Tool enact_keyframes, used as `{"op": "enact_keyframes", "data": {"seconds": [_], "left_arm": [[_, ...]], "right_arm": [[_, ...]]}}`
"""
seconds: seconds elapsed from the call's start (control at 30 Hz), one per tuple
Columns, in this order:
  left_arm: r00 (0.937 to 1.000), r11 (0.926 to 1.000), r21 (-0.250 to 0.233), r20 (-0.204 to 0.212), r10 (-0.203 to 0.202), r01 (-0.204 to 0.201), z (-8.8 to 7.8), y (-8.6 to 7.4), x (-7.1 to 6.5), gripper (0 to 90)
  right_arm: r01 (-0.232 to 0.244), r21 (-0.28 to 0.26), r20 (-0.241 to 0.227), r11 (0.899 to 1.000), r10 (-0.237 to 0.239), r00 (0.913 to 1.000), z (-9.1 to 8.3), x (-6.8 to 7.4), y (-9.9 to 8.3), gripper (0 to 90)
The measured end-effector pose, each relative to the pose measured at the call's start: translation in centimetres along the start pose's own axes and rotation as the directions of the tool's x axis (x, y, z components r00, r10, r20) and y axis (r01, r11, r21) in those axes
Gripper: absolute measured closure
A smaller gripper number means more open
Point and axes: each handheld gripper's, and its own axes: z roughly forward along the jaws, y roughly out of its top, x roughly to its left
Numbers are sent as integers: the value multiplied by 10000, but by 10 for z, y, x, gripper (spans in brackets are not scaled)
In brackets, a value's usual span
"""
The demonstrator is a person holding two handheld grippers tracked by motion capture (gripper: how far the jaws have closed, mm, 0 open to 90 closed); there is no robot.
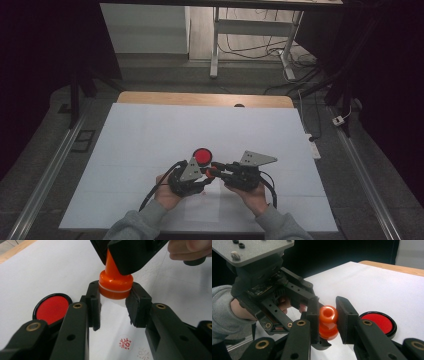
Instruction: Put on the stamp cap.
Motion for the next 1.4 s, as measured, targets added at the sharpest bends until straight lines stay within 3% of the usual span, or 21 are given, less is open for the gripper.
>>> {"op": "enact_keyframes", "data": {"seconds": [0.37, 1.0, 1.4], "left_arm": [[10000, 10000, -8, -8, -6, 6, 2, -1, 1, 648], [9998, 9999, 15, -133, -111, 111, 4, -2, 2, 611], [9997, 9998, -1, -168, -200, 200, 5, -2, 4, 455]], "right_arm": [[270, 246, 246, 9993, -276, 9993, 2, 3, 2, 727], [159, 222, 334, 9996, -167, 9993, 1, 1, 1, 725], [203, 190, 276, 9996, -208, 9994, 1, 1, 2, 725]]}}
